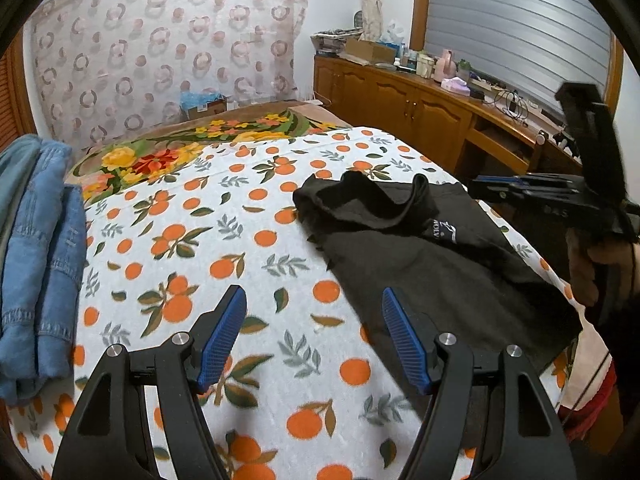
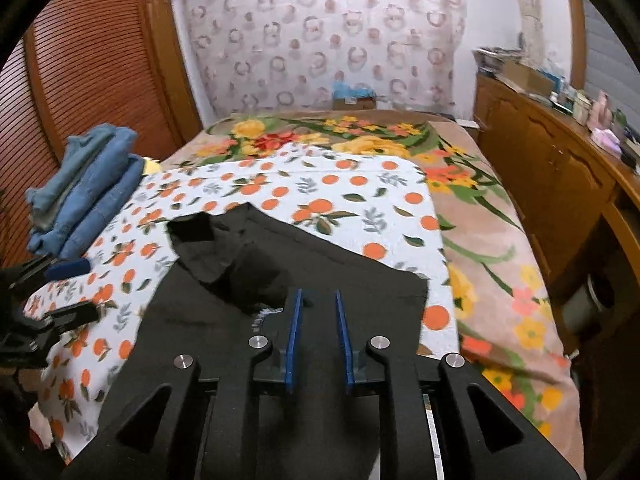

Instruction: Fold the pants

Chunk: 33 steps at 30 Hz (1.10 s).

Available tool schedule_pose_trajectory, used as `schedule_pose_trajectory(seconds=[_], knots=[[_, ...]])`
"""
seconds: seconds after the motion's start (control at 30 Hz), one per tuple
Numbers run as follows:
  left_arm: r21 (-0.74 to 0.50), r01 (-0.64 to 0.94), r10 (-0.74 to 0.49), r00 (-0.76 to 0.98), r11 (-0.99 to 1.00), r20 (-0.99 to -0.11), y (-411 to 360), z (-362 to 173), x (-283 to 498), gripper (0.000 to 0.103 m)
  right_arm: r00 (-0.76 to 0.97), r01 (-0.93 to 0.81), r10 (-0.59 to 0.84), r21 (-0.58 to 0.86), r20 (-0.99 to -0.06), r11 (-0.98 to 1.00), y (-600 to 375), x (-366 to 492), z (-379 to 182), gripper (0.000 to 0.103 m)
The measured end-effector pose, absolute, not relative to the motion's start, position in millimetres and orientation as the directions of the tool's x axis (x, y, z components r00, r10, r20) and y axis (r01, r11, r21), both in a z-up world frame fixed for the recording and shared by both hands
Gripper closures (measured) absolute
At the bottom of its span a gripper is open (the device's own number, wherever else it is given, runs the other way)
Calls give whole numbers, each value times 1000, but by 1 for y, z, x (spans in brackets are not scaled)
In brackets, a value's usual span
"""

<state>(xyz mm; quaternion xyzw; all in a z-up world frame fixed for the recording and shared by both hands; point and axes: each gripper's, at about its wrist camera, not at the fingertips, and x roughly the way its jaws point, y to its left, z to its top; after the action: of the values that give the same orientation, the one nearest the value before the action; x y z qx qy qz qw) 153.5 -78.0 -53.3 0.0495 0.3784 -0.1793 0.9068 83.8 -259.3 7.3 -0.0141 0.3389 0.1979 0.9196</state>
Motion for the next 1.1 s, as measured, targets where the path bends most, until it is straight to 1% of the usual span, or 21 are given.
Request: schedule_pose_trajectory(seconds=[0.07, 0.1, 0.13, 0.3, 0.67, 0.7, 0.73, 0.83, 0.93, 1.1], knots=[[-41, 370, -287, 643, 928, -710, -82, -54, 161, 31, 685, -408, 377, 101, -623, 907, -250, 81, 5, 80], [-35, 373, -284, 638, 927, -716, -85, -56, 167, 31, 680, -422, 387, 99, -623, 901, -253, 79, 5, 74], [-29, 374, -279, 635, 927, -721, -86, -57, 171, 31, 671, -438, 397, 97, -626, 894, -249, 78, 3, 72], [-1, 383, -254, 610, 924, -750, -97, -65, 200, 31, 613, -507, 436, 94, -659, 857, -243, 90, -9, 72], [16, 409, -240, 566, 912, -789, -118, -79, 255, 31, 546, -571, 414, 38, -728, 820, -231, 134, -23, 72], [17, 409, -239, 566, 912, -789, -119, -80, 259, 31, 545, -572, 414, 38, -729, 819, -233, 136, -25, 78], [18, 411, -239, 565, 912, -790, -120, -80, 263, 31, 538, -575, 421, 47, -730, 817, -236, 137, -26, 90], [21, 406, -235, 570, 914, -787, -122, -79, 274, 31, 558, -547, 427, 71, -712, 834, -254, 139, -23, 96], [20, 401, -234, 574, 916, -785, -122, -78, 282, 31, 598, -475, 391, 84, -700, 876, -277, 141, -21, 96], [15, 383, -229, 583, 924, -780, -121, -76, 291, 31, 630, -372, 323, 91, -707, 924, -301, 146, -26, 96]])
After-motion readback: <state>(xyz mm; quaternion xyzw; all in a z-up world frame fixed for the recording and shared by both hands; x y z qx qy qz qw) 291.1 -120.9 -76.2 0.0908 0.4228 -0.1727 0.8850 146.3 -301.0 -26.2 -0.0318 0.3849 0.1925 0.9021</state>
